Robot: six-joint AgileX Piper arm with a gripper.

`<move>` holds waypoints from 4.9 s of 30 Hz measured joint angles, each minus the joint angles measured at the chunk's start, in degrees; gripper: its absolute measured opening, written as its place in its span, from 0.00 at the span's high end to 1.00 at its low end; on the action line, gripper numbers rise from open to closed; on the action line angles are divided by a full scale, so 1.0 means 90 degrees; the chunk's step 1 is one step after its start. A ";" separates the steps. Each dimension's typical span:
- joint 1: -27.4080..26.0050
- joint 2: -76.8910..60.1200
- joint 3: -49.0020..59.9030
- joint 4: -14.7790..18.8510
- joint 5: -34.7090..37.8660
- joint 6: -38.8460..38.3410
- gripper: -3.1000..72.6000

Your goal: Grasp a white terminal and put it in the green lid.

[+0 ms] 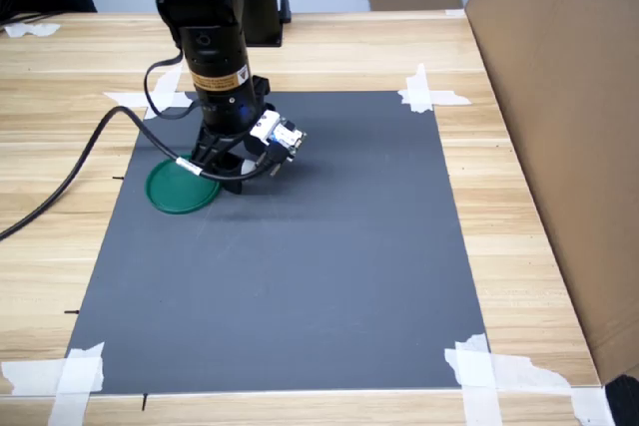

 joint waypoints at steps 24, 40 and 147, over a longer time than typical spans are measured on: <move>0.0000 -0.0140 -0.0021 -0.0102 -0.0060 0.0402 0.61; -0.0091 -0.0565 -0.1866 0.0447 0.2162 0.1493 0.61; -0.1673 -0.8595 0.3934 0.0685 -0.3335 0.5884 0.99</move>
